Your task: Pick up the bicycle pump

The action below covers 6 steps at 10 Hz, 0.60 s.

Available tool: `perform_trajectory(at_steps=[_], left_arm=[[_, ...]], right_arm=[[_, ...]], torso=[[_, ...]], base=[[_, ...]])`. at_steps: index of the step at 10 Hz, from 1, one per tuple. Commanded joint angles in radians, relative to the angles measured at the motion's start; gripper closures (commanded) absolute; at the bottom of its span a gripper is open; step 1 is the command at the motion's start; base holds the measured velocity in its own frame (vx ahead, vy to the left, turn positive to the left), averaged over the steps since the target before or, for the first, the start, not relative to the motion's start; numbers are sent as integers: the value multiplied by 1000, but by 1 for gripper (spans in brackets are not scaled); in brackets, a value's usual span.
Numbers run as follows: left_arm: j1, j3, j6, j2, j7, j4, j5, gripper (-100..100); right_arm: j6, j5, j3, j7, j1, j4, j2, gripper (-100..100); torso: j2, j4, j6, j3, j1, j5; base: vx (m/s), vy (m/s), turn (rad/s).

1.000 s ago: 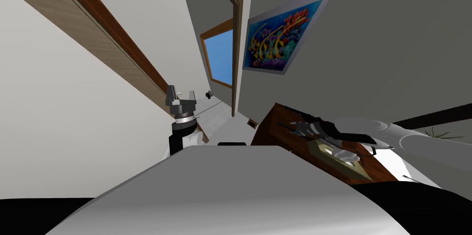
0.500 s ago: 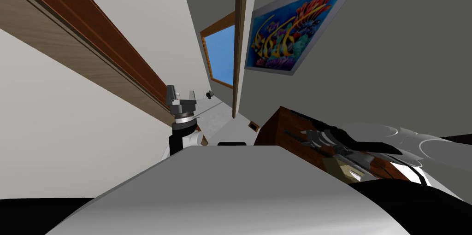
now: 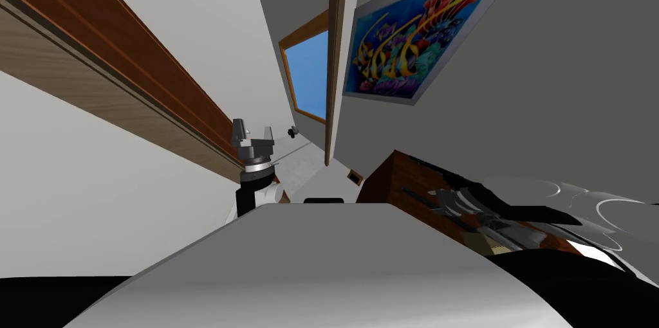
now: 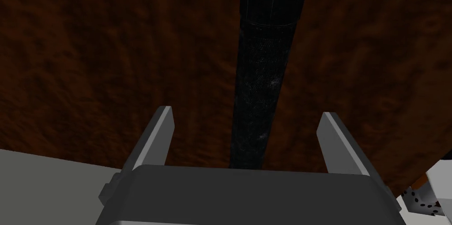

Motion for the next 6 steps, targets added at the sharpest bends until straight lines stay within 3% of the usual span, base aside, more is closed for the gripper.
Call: perform_trajectory(at_steps=[1,3,4,5,6], left_arm=[[0,0,0,0,0,0,0,0],[0,0,0,0,0,0,0,0],[0,0,0,0,0,0,0,0],[0,0,0,0,0,0,0,0],[0,0,0,0,0,0,0,0]], right_arm=[[-5,24,32,-29,29,8,-10,-100],[-11,28,32,-26,29,19,0,-100],[-11,25,34,-22,32,21,-1,0],[5,35,42,-14,37,31,31,-100],[9,37,44,-12,39,34,39,-100]], torso=[[0,0,0,0,0,0],[-2,0,0,-1,0,0],[0,0,0,0,0,0],[2,1,0,1,0,0],[2,1,0,1,0,0]], base=[[75,11,29],[72,-5,7],[7,-1,2],[18,-3,82],[23,-5,68]])
